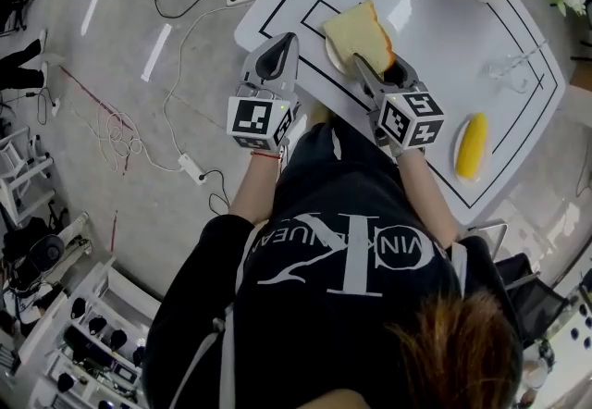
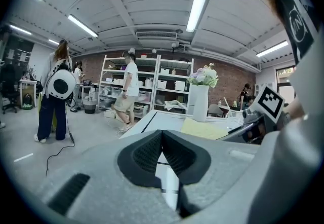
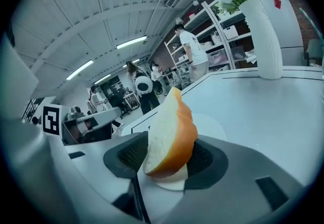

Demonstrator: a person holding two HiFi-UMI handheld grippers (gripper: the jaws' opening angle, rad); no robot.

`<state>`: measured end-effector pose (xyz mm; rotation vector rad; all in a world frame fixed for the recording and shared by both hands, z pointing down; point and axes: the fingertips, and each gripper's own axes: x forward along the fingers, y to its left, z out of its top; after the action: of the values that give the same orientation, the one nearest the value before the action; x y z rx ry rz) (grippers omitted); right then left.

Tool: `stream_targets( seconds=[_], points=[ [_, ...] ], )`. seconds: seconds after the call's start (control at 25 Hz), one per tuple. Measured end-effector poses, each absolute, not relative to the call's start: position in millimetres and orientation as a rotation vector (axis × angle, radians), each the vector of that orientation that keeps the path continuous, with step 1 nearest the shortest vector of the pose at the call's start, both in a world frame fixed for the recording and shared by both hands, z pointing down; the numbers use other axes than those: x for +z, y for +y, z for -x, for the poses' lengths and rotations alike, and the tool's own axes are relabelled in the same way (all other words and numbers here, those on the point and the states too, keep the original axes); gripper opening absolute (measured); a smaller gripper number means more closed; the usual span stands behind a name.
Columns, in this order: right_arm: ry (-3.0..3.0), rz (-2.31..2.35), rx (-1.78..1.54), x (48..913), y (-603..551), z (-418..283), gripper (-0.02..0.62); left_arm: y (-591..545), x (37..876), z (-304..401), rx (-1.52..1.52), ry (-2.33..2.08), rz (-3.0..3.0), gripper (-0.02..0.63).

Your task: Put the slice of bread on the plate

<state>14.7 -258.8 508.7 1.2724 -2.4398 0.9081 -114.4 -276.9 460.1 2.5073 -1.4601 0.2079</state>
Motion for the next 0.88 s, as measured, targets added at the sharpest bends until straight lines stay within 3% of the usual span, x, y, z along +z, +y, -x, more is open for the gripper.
stream_targets(
  seconds=[0.16, 0.44, 0.88],
  points=[
    [-2.415, -1.266, 0.863, 508.2, -257.4, -13.7, 0.236, -276.1, 460.1, 115.6, 0.206, -1.455, -2.506, 0.005],
    [-2.402, -1.215, 0.866, 509.8, -249.1, -14.7, 0.253, -278.0, 458.3, 112.8, 0.196, -1.452, -2.512, 0.005],
    [-2.318, -1.135, 0.846, 516.0, -236.7, -20.8, 0.343, -279.2, 459.3, 105.2, 0.192, -1.416, -2.523, 0.005]
  ],
)
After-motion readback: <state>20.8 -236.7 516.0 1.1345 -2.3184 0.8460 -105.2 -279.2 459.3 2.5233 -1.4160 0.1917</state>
